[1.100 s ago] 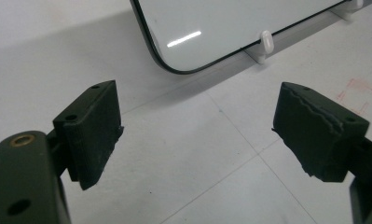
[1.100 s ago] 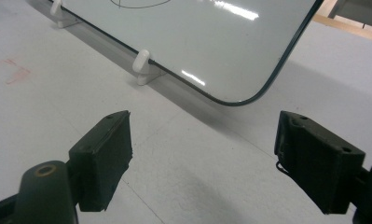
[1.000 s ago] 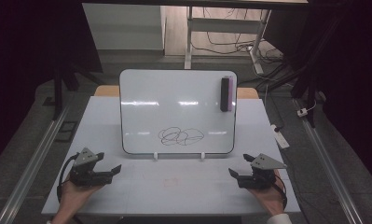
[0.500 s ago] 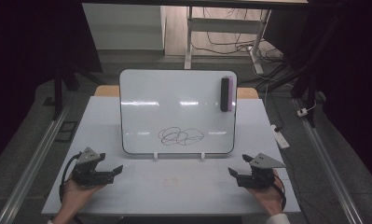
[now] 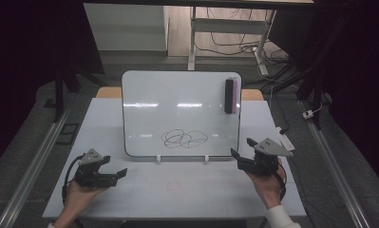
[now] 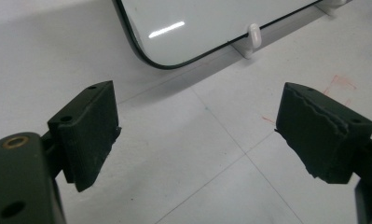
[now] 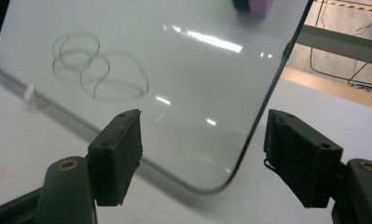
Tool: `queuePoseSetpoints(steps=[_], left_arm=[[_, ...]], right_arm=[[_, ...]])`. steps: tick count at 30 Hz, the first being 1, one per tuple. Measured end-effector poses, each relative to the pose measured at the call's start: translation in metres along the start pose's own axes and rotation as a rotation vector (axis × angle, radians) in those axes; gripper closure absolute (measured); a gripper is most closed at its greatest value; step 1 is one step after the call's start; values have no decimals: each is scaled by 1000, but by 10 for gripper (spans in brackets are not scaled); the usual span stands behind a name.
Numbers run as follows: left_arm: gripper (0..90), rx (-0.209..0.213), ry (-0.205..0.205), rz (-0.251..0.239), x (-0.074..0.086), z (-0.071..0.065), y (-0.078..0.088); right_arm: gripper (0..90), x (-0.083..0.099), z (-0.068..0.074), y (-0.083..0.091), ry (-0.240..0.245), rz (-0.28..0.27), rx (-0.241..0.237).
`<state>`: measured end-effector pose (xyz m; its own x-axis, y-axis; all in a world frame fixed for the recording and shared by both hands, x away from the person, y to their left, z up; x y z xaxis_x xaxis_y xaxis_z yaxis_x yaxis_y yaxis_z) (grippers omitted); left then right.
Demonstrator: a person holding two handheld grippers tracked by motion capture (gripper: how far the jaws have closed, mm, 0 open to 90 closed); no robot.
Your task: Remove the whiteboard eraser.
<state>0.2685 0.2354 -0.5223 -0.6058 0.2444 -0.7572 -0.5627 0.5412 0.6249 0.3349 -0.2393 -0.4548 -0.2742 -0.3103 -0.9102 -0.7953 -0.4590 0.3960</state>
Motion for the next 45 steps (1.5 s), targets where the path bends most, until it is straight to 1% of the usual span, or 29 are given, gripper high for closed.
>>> queuePoseSetpoints(steps=[1,4,5,9,10,12,13,14,15,17,18,19,23,24,25,27,30,36,38,40,43,45], left_arm=[[143,0,0,0,0,0,0],[143,2,1,2,0,0,0],[143,2,1,2,0,0,0],[143,4,0,7,0,-2,-2],[143,5,-3,9,1,-2,-2],[142,3,2,12,1,-2,-3],[142,2,3,15,1,-2,-4],[142,2,3,15,1,-2,-4],[142,4,6,17,2,-2,-5],[142,5,5,22,3,-2,-6],[141,5,5,22,3,-2,-6],[141,4,5,23,3,-2,-6],[141,6,11,23,4,-1,-6],[141,5,12,23,5,0,-6],[140,5,14,25,5,0,-6],[139,5,14,28,6,0,-7],[139,4,13,29,6,0,-7],[138,2,8,38,7,-1,-9],[137,2,5,38,7,-1,-9],[138,2,5,38,8,-1,-9],[137,0,6,38,8,-1,-8],[138,0,6,37,8,-1,-8]], right_arm=[[283,-5,0,-3,-2,-5,5],[288,-19,-1,-12,14,-2,31],[291,-23,-1,-15,16,-3,49],[301,-41,-7,-26,-2,-8,87],[301,-41,-7,-26,-2,-8,87],[305,-51,-10,-31,-13,-22,105],[313,-60,-12,-36,-20,-37,118],[313,-60,-12,-36,-20,-37,118],[318,-68,-13,-41,-18,-44,141],[322,-74,-15,-48,-18,-44,159],[322,-74,-15,-48,-18,-44,159],[326,-79,-16,-55,-30,-40,164],[344,-85,-14,-65,-29,-34,183],[344,-85,-14,-65,-29,-34,183],[356,-87,-14,-69,-34,-33,188],[375,-89,-14,-71,-36,-34,197],[421,-91,-13,-74,-40,-39,211],[513,-93,-10,-79,-26,-36,246],[526,-94,-9,-81,-23,-34,264],[534,-94,-9,-82,-24,-32,268],[587,-95,-7,-82,-26,-25,307],[600,-95,-6,-81,-24,-26,316]])
Point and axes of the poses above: each handheld gripper's, and its own axes: y roughly backward along the jaws, x roughly out of its underside, z roughly to its left, the point moved 3 cm from there along -y, roughly forward along the jaws, and after that the axes turned 3 degrees about x, right-handed, at the moved point
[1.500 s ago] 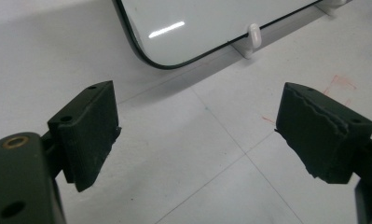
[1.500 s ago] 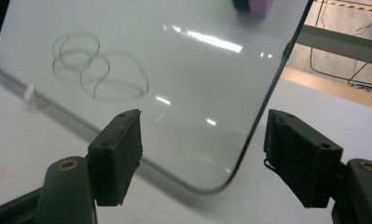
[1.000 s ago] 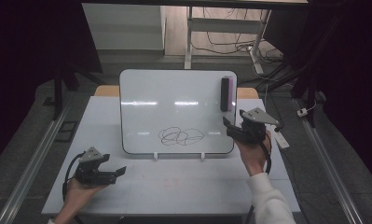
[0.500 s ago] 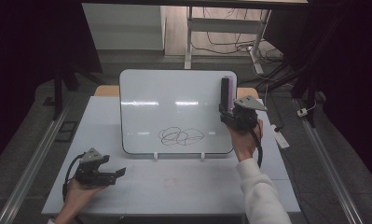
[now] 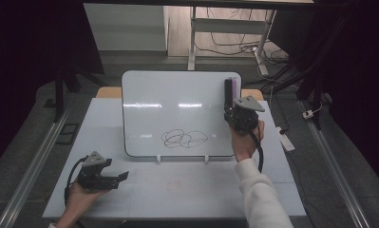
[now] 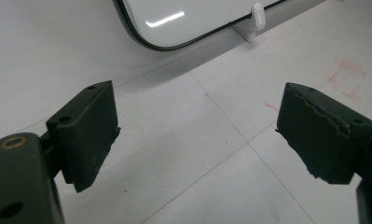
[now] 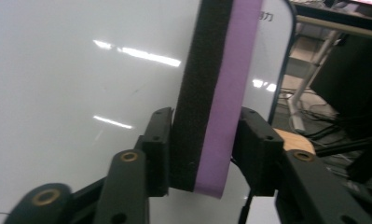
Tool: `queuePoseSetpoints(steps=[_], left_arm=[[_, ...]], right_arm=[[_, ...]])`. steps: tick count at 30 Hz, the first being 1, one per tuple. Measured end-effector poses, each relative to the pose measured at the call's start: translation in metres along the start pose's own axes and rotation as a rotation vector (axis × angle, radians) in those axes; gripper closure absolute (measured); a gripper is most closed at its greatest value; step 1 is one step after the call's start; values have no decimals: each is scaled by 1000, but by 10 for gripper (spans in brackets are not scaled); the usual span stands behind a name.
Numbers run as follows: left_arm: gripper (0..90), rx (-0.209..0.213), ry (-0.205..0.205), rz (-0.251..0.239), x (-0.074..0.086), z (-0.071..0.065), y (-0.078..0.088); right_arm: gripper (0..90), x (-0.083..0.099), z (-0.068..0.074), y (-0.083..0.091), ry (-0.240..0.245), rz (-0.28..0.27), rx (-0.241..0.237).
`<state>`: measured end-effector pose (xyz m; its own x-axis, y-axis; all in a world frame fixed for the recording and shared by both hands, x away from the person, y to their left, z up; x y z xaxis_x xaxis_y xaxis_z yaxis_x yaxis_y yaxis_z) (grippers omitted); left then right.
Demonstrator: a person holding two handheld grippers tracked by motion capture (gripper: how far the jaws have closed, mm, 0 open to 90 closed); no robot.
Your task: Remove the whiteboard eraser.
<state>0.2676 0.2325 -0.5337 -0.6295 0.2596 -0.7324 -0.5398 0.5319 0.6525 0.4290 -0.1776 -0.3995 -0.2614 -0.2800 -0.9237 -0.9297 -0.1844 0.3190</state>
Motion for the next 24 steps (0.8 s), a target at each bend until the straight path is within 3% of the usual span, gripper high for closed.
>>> queuePoseSetpoints(steps=[3,4,8,15,24], left_arm=[[137,-3,1,1,1,0,0],[137,-4,2,2,1,1,0],[137,-3,4,3,1,1,0],[138,-2,6,1,1,1,0],[138,4,27,-6,1,3,1]], right_arm=[[620,0,-2,4,-27,-23,9],[624,-4,-2,12,-25,-64,7],[626,-6,1,24,-3,-74,-35],[629,7,0,38,6,-84,-82],[634,51,0,63,15,-56,-201]])
Point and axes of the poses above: each handheld gripper's, and its own axes: y roughly backward along the jaws, x roughly out of its underside, z roughly to its left, the point moved 3 cm from there along -y, roughly forward along the jaws, and after that the axes turned 3 degrees about x, right-handed, at the moved point
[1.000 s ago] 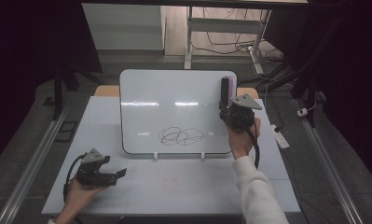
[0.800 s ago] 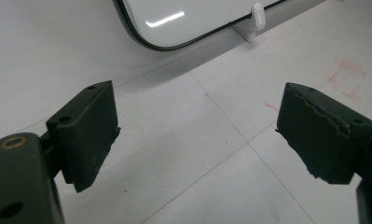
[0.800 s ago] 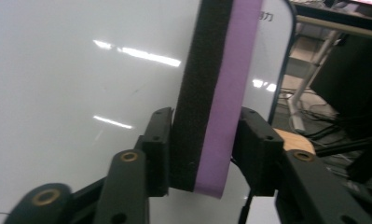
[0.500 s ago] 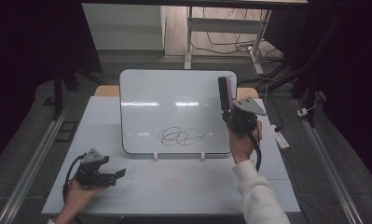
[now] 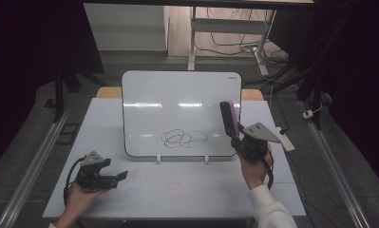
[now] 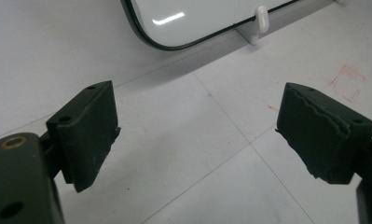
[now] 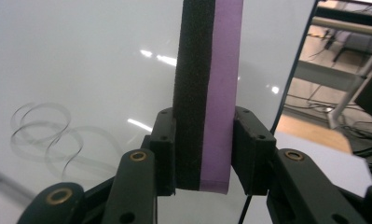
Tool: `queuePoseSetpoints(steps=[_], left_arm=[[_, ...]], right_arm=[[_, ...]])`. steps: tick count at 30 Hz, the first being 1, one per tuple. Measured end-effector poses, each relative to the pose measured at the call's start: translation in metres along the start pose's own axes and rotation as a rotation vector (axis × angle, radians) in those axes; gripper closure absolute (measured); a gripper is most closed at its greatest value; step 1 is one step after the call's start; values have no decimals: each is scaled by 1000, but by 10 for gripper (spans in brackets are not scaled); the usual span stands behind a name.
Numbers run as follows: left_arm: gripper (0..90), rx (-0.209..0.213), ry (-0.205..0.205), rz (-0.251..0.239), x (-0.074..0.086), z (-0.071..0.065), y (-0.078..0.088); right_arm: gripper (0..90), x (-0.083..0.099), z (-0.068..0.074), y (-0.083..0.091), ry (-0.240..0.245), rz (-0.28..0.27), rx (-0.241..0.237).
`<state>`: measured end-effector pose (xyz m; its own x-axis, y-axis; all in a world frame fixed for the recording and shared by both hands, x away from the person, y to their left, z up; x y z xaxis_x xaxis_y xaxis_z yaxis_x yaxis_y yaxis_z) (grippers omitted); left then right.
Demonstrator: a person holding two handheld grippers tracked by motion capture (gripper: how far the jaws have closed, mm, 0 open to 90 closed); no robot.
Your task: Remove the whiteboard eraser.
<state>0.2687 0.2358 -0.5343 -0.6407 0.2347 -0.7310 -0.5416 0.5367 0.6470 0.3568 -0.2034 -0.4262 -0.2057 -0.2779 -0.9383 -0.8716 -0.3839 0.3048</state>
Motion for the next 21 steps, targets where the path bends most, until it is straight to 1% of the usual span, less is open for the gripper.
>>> queuePoseSetpoints(steps=[1,2,6,8,9,16,18,19,21], left_arm=[[138,1,1,1,0,0,0],[138,2,8,0,0,1,0],[138,3,13,-3,-1,1,0],[138,6,16,-7,-1,1,0],[140,7,18,-7,-1,1,0],[147,14,16,-1,-1,1,-1],[149,16,15,-1,-1,1,0],[150,17,14,0,0,1,-1],[150,22,14,1,-1,1,0]], right_arm=[[634,0,0,0,0,0,0],[634,7,3,6,10,1,-19],[635,18,13,16,37,18,-68],[635,20,14,18,40,22,-76],[635,26,18,22,51,31,-93],[635,41,21,26,39,59,-131],[635,43,21,26,38,62,-138],[635,48,23,27,38,74,-158],[635,52,25,28,34,82,-189]])
Point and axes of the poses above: each handheld gripper's, and its own axes: y roughly backward along the jaws, x roughly out of its underside, z roughly to its left, the point moved 3 cm from there along -y, roughly forward along the jaws, and after that the axes turned 3 degrees about x, right-handed, at the moved point
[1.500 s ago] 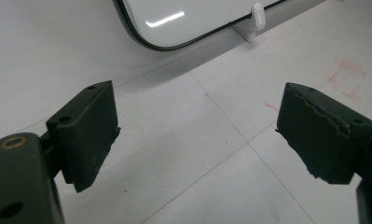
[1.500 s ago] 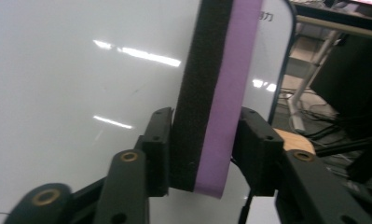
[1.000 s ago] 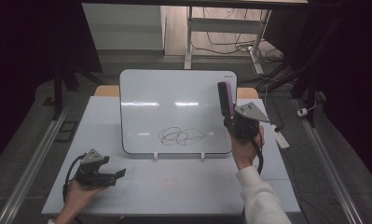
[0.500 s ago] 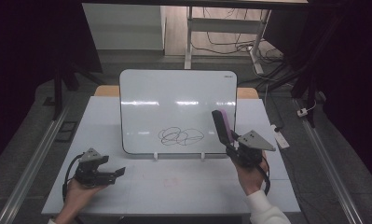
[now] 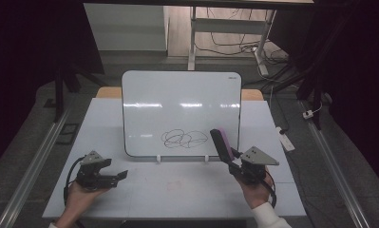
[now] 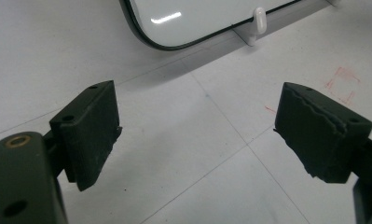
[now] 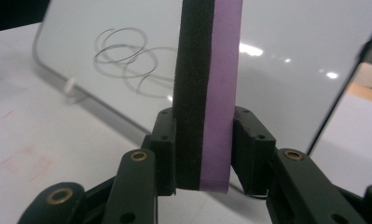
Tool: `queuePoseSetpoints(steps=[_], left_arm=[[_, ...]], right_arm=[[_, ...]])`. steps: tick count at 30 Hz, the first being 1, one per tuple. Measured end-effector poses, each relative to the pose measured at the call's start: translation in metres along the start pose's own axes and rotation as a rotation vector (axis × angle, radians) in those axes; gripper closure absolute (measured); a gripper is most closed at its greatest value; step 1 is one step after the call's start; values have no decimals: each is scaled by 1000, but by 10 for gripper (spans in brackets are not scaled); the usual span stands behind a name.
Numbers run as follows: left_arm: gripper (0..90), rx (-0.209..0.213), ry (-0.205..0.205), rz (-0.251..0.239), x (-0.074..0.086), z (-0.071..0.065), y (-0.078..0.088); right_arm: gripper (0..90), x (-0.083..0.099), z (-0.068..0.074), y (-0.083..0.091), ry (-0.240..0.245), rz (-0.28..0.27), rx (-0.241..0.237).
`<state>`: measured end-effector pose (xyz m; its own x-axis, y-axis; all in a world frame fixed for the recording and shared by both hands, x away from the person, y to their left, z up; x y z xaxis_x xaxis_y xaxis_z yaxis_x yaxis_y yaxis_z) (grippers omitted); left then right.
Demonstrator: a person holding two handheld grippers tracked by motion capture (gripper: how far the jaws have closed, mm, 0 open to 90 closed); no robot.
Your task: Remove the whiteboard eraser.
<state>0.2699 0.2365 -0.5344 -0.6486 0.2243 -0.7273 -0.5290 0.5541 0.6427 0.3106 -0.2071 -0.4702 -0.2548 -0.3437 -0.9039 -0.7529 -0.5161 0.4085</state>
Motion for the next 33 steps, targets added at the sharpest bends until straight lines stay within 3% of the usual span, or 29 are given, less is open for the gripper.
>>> queuePoseSetpoints(steps=[9,19,33], left_arm=[[147,33,22,3,-3,0,0],[144,83,8,-9,-18,-8,-1],[159,173,-67,-2,-54,-45,-18]], right_arm=[[635,7,17,-2,39,33,-71],[635,11,39,-12,114,72,-144],[635,12,55,-18,159,86,-213]])
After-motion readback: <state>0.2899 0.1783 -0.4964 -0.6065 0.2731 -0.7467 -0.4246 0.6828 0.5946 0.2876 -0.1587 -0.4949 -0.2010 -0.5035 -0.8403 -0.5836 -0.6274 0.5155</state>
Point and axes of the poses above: each handheld gripper's, and its own axes: y roughly backward along the jaws, x roughly out of its underside, z roughly to its left, the point moved 3 cm from there along -y, roughly forward along the jaws, and after that the axes turned 3 degrees about x, right-handed, at the moved point
